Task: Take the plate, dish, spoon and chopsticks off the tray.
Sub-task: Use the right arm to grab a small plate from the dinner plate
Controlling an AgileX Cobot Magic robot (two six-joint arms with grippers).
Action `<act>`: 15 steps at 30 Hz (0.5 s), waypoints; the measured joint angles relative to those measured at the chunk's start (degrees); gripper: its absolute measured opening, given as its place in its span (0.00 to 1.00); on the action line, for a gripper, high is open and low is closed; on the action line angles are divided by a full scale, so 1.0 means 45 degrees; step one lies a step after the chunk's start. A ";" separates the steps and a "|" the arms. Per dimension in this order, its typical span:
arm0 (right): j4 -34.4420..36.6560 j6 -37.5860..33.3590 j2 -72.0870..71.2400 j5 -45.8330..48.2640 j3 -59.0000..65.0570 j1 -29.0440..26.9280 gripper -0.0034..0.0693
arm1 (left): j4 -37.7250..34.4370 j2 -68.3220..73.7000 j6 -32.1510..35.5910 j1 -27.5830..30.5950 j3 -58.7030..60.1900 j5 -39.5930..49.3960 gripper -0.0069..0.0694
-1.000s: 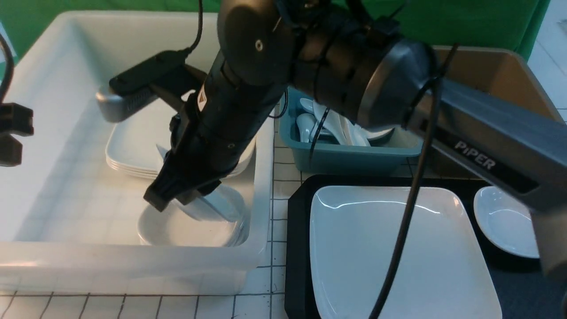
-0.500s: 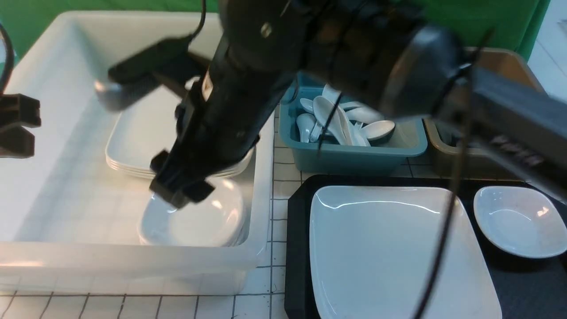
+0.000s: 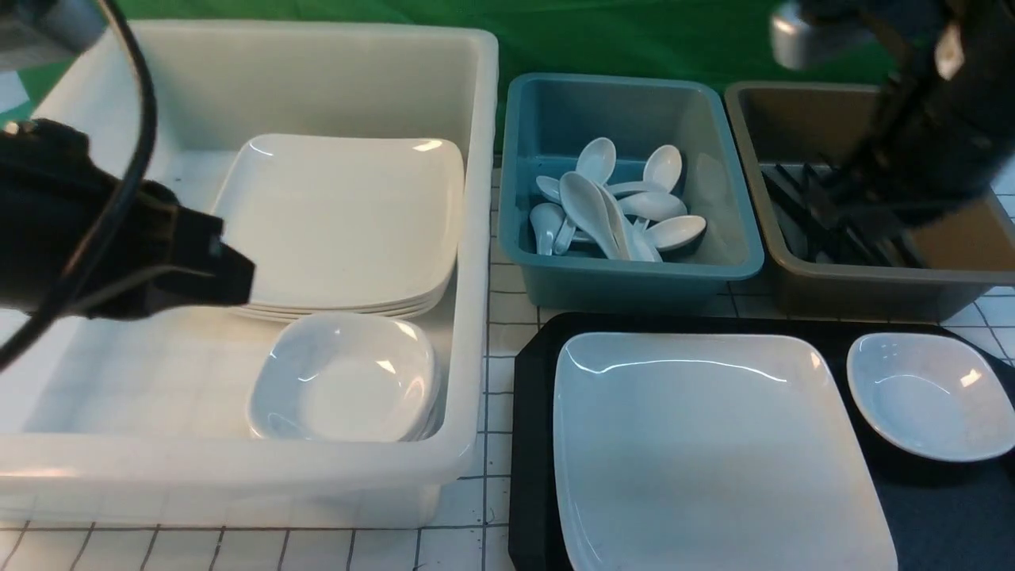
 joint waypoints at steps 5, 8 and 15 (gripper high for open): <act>0.0333 -0.0314 -0.0050 -0.1439 0.3670 -0.2130 0.62 | 0.0200 0.0574 -0.0493 -0.2544 0.0000 -0.1168 0.09; 0.0387 -0.0844 0.0133 -0.2311 0.4874 -0.2283 0.74 | 0.0560 0.1125 -0.0584 -0.3382 0.0000 -0.1363 0.09; 0.0341 -0.1824 0.1052 -0.4362 0.5863 -0.2298 0.78 | 0.0825 0.2112 -0.0584 -0.3825 0.0000 -0.1552 0.09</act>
